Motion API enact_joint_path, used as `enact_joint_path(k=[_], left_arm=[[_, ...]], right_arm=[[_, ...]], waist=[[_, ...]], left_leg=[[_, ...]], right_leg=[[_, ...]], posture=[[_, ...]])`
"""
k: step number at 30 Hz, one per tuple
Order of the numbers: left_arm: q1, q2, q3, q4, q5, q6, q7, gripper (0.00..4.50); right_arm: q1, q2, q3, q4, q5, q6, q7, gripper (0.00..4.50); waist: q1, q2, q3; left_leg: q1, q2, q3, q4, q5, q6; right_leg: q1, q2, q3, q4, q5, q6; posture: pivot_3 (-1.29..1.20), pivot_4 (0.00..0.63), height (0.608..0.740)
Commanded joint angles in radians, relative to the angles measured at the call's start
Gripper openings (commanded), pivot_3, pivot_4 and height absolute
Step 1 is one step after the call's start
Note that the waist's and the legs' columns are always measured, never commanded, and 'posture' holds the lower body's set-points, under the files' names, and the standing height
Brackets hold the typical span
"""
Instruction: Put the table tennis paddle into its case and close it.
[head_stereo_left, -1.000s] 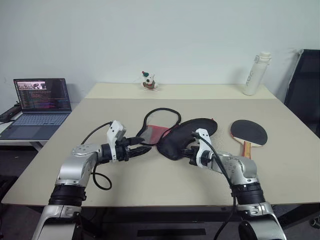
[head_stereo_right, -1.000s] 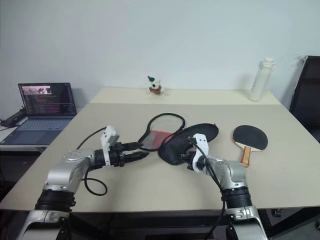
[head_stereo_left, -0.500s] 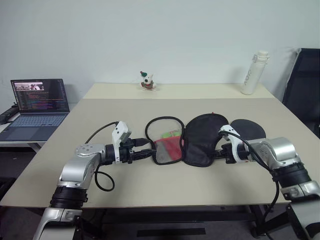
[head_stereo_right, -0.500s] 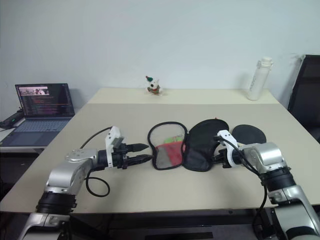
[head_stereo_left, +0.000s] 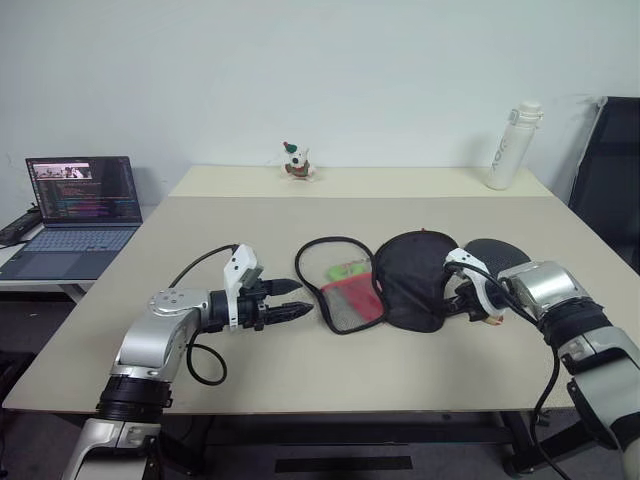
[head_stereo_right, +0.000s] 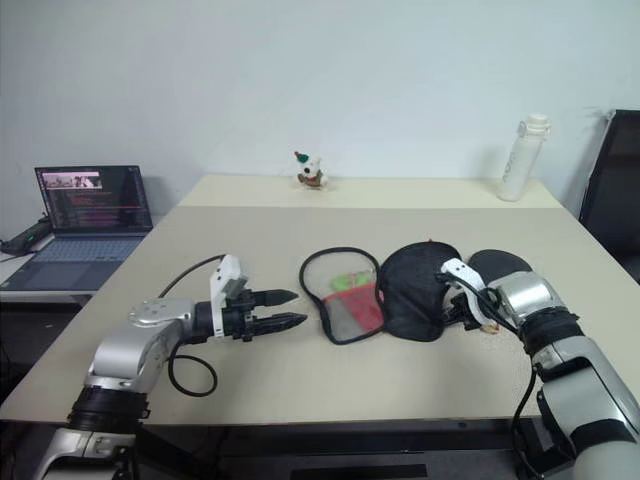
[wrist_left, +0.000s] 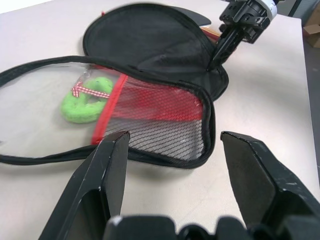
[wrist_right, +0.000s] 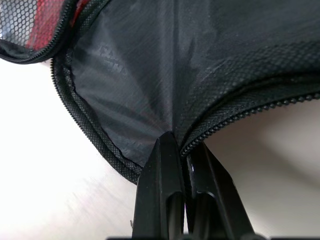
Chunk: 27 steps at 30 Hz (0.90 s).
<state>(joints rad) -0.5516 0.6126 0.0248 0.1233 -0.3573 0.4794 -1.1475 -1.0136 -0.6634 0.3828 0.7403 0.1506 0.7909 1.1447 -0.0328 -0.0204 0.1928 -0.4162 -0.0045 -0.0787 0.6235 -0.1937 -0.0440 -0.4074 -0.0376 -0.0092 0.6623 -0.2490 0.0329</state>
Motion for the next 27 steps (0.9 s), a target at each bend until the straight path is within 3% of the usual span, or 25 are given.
enact_joint_path(k=[1,4,7,18,22,27], left_arm=[[-0.022,0.010,0.001,-0.039,-0.024,-0.008,-0.011,3.16],[-0.042,0.007,-0.004,-0.025,-0.021,-0.017,-0.018,3.16],[-0.053,0.001,-0.011,-0.016,-0.019,-0.024,-0.023,3.16],[-0.090,-0.028,-0.030,0.003,-0.016,-0.040,-0.043,3.16],[-0.092,-0.034,-0.033,0.004,-0.018,-0.046,-0.043,3.16],[-0.085,-0.039,-0.030,-0.003,-0.027,-0.046,-0.047,3.16]], right_arm=[[-0.044,-0.020,-0.009,0.039,-0.048,-0.037,0.036,0.04],[-0.064,-0.011,-0.024,0.084,-0.072,-0.040,0.033,0.04],[-0.081,0.000,-0.043,0.119,-0.087,-0.050,0.019,0.70],[-0.120,-0.047,-0.115,0.155,-0.121,-0.097,-0.014,4.47],[-0.104,-0.089,-0.195,0.065,-0.083,-0.031,-0.016,4.47],[0.030,-0.133,-0.359,-0.148,-0.040,0.075,-0.178,4.47]], waist=[[0.000,0.000,0.000],[0.000,0.000,0.000],[0.000,0.000,0.000],[0.000,0.001,0.001],[0.000,0.003,0.002],[0.002,0.003,0.002]], left_leg=[[0.000,0.000,0.000,0.000,0.000,0.000],[0.000,0.000,0.000,0.000,0.000,0.000],[0.000,0.000,0.000,0.000,0.000,0.000],[0.000,0.000,0.000,0.000,0.000,0.000],[0.000,0.000,0.000,0.000,0.000,0.000],[0.000,0.000,0.000,0.000,0.000,0.000]], right_leg=[[0.000,0.000,0.000,0.000,0.000,0.000],[0.000,0.000,0.000,0.000,0.000,0.000],[0.000,0.000,0.000,0.000,0.000,0.000],[0.000,0.000,0.000,0.000,0.000,0.000],[0.000,0.000,0.000,0.000,0.000,0.000],[0.000,0.000,0.000,0.000,0.000,0.000]], posture=[[0.00,0.150,0.740],[0.00,0.150,0.740],[0.00,0.150,0.740],[0.00,0.150,0.740],[0.00,0.150,0.740],[0.00,0.150,0.740]])
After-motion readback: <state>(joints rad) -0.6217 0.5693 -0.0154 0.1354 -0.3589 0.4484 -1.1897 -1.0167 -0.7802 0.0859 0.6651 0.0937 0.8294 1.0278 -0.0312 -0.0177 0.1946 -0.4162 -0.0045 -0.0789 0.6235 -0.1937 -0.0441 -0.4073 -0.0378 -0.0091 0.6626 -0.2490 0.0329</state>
